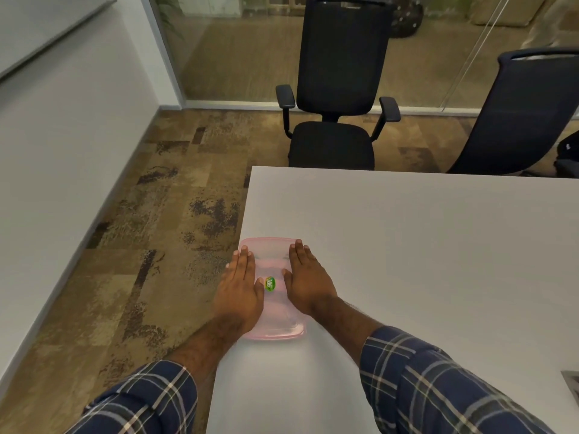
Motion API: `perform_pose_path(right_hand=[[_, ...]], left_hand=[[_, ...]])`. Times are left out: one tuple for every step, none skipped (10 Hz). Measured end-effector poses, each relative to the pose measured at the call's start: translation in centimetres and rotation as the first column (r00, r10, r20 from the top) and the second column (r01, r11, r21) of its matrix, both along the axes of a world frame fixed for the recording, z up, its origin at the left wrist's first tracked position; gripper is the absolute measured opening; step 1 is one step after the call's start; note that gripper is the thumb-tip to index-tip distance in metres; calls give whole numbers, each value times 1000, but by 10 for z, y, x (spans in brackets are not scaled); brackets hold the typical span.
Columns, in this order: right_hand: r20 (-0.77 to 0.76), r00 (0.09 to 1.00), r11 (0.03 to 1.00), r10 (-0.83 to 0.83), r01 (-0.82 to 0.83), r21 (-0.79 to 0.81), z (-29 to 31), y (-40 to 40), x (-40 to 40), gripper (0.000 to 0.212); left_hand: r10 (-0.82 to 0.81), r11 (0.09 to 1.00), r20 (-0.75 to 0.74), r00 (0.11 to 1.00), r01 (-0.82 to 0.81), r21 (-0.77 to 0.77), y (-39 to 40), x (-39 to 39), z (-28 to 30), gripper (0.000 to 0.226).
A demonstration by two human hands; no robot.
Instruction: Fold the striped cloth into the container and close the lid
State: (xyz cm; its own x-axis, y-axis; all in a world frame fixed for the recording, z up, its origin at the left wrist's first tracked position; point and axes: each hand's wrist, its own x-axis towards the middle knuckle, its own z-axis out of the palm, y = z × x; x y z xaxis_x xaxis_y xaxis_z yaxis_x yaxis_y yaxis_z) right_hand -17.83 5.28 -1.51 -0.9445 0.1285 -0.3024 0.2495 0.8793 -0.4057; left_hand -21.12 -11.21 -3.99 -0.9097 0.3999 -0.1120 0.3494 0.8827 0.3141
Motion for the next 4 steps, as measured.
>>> perform_pose_path(right_hand=[[24,998,998,58,-57,-25,9,9,5,69],[-51,999,999,4,-7,-52,13,21,26,76],[-123,991,998,-52,48,-31,12,30,42,79],[-199,976,994,-84,96,49,16,48,59,83]], left_hand=[[-38,998,-3,999,38,-40,0,-1,4,64],[-85,991,-23,996,83,-107,0,-4,9,69],[-98,992,-61,993,93,-83,2,2,14,76],[-189,982,-70,980,188,-13,14,20,21,83]])
